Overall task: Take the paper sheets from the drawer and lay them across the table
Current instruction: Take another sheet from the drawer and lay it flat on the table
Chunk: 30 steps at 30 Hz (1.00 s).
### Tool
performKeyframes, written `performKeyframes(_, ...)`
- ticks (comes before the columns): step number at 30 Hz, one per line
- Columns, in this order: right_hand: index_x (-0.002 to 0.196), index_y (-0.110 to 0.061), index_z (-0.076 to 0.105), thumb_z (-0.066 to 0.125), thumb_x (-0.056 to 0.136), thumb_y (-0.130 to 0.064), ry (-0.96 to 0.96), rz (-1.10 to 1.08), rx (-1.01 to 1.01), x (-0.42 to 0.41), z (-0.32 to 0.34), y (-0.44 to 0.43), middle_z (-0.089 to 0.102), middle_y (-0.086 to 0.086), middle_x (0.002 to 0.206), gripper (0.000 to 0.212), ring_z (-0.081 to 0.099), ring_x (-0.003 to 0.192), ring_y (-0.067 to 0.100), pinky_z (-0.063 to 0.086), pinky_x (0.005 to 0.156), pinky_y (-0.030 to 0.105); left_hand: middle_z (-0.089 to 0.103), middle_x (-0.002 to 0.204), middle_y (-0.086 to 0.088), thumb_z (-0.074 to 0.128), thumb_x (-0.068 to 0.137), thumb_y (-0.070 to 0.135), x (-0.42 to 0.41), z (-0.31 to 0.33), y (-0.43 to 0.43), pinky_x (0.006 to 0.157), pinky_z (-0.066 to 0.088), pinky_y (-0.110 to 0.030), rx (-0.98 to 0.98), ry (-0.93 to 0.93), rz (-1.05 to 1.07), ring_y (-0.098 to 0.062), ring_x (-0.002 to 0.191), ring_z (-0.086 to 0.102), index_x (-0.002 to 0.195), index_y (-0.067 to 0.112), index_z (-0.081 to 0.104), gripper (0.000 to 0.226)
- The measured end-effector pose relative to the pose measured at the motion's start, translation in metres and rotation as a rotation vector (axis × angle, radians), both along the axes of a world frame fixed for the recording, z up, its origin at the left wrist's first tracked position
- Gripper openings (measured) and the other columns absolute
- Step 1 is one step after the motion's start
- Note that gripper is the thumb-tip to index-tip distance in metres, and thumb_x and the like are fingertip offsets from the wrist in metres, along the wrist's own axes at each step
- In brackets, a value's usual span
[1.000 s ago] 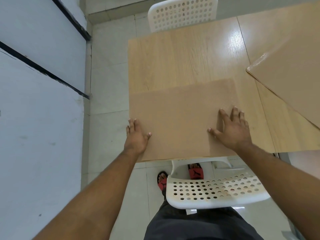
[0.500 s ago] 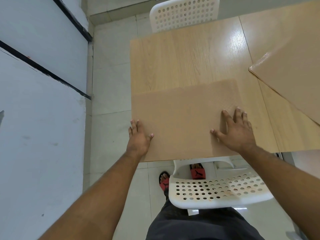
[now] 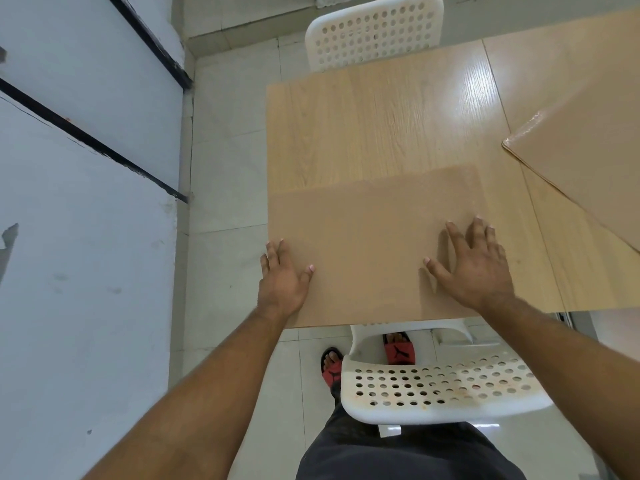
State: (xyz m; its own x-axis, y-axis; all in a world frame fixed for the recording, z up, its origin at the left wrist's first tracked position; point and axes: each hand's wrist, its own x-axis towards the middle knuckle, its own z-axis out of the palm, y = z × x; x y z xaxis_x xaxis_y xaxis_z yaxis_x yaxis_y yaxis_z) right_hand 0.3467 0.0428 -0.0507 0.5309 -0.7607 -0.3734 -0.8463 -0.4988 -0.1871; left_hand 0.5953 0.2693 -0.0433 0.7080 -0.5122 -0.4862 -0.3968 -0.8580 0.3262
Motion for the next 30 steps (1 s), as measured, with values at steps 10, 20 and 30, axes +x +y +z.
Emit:
performKeyframes(10,0.159,-0.025,0.013,0.037,0.093,-0.068,-0.086,0.100,-0.078,0.061,0.005,-0.053,0.001,0.017,0.167,0.082,0.002,0.154,0.034,0.008,0.122,0.049,0.008,0.167,-0.009,0.037,0.099,0.055,-0.072,0.010,-0.074,0.119,0.021,-0.051,-0.118,-0.173,-0.319,-0.029,0.153,0.005,0.157,0.025,0.014,0.069)
performKeyframes(20,0.159,-0.022,0.015,0.027,0.098,-0.061,-0.149,0.127,-0.136,0.026,-0.037,-0.009,0.009,0.018,0.166,0.074,0.005,0.154,0.033,0.007,0.123,0.049,0.014,0.166,-0.001,0.030,0.095,0.063,-0.119,-0.040,-0.101,0.097,0.035,-0.053,-0.024,-0.310,-0.396,-0.028,0.153,0.012,0.155,0.045,0.018,0.064)
performKeyframes(30,0.160,-0.023,0.016,0.038,0.095,-0.053,-0.086,0.124,-0.155,-0.005,-0.043,0.035,0.007,0.014,0.167,0.075,0.004,0.154,0.030,0.008,0.123,0.050,-0.006,0.168,0.003,0.029,0.100,0.046,-0.135,-0.048,-0.080,0.110,0.032,-0.061,-0.158,-0.200,-0.678,-0.020,0.155,-0.005,0.159,0.035,0.006,0.064)
